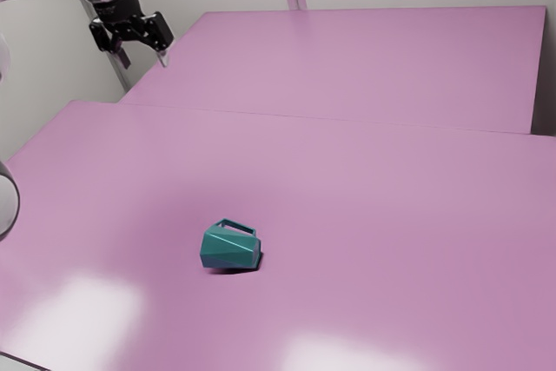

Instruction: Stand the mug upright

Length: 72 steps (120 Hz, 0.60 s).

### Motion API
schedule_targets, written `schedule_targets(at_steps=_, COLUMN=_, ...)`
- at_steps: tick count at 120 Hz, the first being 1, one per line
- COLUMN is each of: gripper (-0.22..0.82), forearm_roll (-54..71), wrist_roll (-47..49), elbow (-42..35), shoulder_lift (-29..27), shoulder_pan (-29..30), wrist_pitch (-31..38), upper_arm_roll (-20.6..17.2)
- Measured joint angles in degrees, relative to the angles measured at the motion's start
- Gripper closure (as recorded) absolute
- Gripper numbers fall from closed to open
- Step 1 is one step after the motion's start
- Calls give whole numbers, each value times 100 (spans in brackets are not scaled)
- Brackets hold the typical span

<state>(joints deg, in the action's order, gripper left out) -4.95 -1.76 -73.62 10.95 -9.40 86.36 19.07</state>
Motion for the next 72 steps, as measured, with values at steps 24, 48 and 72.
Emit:
schedule_targets(at_steps=24, gripper=2, forearm_roll=-405, wrist_roll=-52, elbow=-844, shoulder_lift=-358, shoulder_pan=-114, wrist_pitch=-67, upper_arm_roll=169)
schedule_targets(at_steps=48, gripper=2, forearm_roll=-1931, wrist_roll=-335, elbow=-4465, shoulder_lift=-1505, shoulder_pan=765, wrist_pitch=1463, upper_arm_roll=223)
schedule_targets(at_steps=72, gripper=2, forearm_roll=-4125, wrist_roll=-1301, elbow=-6032, shoulder_lift=-1297, shoulder_pan=1398, wrist_pitch=2545, upper_arm_roll=73)
